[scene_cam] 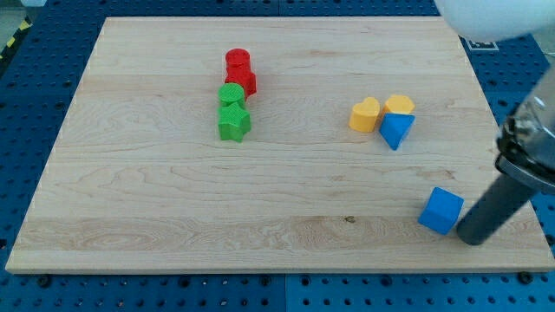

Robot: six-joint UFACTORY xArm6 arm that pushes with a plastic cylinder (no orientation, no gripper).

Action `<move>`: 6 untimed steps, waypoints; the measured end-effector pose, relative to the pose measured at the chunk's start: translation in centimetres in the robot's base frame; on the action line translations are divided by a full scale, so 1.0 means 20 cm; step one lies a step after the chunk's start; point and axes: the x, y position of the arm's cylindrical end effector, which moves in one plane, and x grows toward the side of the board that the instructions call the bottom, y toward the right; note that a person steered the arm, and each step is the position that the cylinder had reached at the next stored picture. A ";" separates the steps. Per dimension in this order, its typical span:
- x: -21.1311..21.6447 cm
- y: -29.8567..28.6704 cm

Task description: Move the blue cube closer to the blue tringle

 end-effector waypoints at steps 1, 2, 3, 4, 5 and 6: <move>-0.02 -0.01; -0.02 -0.03; -0.02 -0.14; -0.04 -0.25; -0.08 -0.36; -0.14 -0.47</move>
